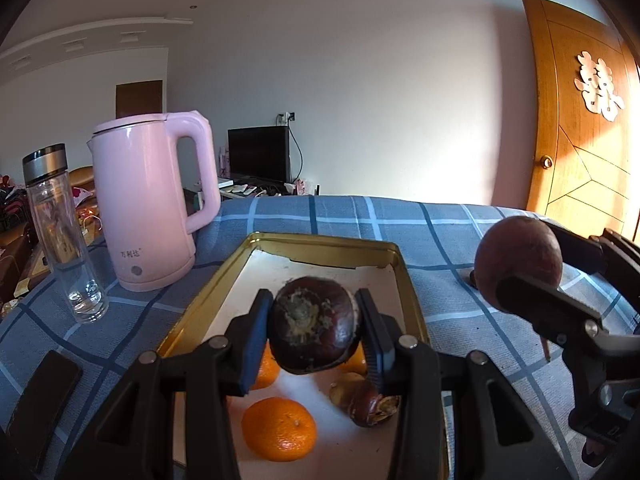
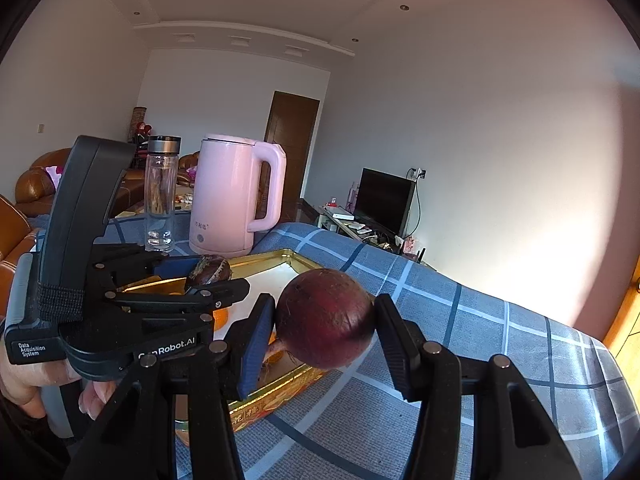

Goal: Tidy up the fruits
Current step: 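Carry the red-purple fruit and mangosteen over the gold tray with both tools, then lower both tools into the tray and open them to release the fruits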

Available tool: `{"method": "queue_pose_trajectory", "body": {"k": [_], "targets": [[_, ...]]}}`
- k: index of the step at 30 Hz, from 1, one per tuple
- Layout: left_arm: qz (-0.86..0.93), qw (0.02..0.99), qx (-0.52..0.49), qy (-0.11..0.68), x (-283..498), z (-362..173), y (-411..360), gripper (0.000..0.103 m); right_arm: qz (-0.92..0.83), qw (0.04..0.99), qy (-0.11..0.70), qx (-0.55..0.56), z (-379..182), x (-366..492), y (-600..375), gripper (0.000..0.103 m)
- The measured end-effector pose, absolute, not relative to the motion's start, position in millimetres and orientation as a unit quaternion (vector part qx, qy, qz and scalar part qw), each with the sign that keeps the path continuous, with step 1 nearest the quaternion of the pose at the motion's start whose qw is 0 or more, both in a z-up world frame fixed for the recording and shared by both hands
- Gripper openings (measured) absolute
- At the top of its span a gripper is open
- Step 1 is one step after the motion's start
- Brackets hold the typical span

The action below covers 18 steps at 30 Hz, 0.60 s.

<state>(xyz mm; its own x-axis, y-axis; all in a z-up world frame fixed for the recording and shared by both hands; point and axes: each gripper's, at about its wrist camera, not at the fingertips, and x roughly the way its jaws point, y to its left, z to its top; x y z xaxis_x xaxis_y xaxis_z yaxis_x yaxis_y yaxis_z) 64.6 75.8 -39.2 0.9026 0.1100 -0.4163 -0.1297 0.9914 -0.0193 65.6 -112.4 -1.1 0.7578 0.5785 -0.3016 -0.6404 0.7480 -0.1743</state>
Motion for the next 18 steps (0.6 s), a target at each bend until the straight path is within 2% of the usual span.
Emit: {"method": "queue_pose_trajectory", "body": {"k": [18], "targets": [[0.098,0.968,-0.033,0.228,58.0,-46.7,115.6,0.044,0.362,0.913,0.115,-0.148,-1.5,59.9,-75.2,0.053]]}}
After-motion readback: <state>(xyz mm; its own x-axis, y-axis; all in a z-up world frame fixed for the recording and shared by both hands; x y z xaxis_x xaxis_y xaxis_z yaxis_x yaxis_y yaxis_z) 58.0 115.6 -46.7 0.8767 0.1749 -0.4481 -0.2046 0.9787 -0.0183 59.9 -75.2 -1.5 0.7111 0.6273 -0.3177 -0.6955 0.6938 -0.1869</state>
